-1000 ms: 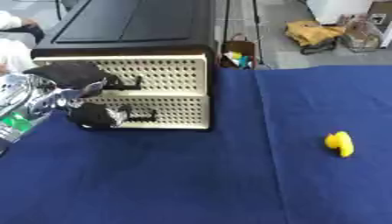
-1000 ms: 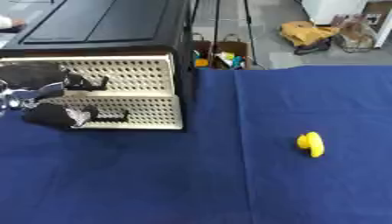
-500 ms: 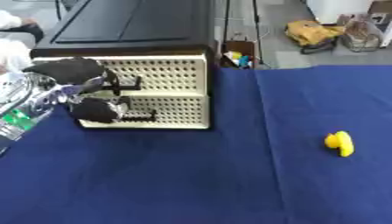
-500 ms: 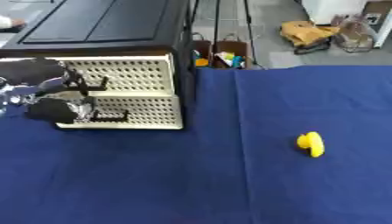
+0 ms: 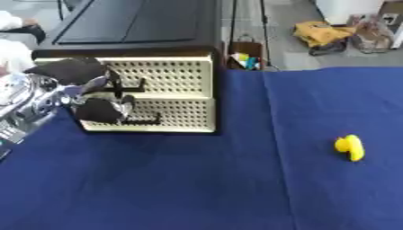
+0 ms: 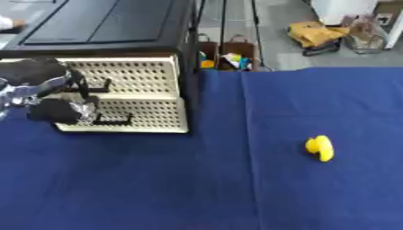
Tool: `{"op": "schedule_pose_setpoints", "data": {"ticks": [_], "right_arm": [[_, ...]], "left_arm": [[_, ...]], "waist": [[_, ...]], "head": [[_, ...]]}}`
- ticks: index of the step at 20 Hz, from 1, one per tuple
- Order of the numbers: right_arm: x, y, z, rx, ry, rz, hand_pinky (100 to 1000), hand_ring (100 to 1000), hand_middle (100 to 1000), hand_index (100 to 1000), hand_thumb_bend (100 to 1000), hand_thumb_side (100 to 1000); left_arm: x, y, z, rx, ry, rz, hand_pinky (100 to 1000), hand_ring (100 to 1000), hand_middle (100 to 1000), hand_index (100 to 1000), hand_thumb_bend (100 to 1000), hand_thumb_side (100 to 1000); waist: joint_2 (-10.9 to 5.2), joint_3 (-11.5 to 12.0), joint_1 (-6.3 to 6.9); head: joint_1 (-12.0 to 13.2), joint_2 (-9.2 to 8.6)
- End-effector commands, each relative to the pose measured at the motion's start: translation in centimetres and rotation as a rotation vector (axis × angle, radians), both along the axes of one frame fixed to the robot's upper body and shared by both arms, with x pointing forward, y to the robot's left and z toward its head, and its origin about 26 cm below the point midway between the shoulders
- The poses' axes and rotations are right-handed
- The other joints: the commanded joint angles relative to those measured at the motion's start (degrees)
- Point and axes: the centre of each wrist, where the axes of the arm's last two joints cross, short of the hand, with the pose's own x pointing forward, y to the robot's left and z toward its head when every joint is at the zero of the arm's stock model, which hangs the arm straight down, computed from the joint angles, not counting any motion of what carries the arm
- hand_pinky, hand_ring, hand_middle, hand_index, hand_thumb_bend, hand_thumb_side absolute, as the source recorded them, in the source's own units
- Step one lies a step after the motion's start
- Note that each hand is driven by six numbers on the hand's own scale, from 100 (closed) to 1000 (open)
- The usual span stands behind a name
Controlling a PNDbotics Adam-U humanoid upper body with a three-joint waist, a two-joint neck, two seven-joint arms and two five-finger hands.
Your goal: Pick up objects from table and place into drawer.
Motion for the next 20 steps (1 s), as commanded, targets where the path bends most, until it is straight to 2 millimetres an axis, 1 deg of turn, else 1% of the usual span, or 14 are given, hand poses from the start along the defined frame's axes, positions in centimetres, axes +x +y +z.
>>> {"op": "schedule_pose_setpoints", "data": {"ticks": [1, 3, 5, 20], "right_arm": [[-0.4, -0.2, 0.7, -0.012, -0.029, 0.001, 659, 692, 635, 712, 100, 981], [-0.4, -0.2, 0.7, -0.011, -0.029, 0.0, 660, 692, 635, 712, 100, 980], [-0.4, -0.2, 0.7, -0.009, -0.03, -0.001, 660, 692, 635, 712, 100, 980], [-0.4, -0.3, 0.4, 0.004, -0.028, -0.006, 662, 692, 634, 710, 100, 972]], "left_arm": [[-0.2, 0.2, 0.7, -0.002, 0.015, 0.052, 100, 100, 100, 643, 100, 731], [-0.2, 0.2, 0.6, 0.0, 0.018, 0.052, 100, 100, 100, 625, 100, 720], [-0.2, 0.1, 0.6, 0.0, 0.023, 0.05, 100, 100, 100, 627, 100, 718], [-1.5, -1.3, 0.8, 0.018, 0.046, -0.007, 100, 100, 100, 679, 100, 730]], "waist": [[-1.44, 0.1, -0.01], [-1.5, 0.08, -0.02], [-1.6, 0.07, -0.08], [-2.09, 0.75, -0.18]], "head": [[0.17, -0.39], [0.21, -0.36], [0.22, -0.31], [0.4, 0.26]]}}
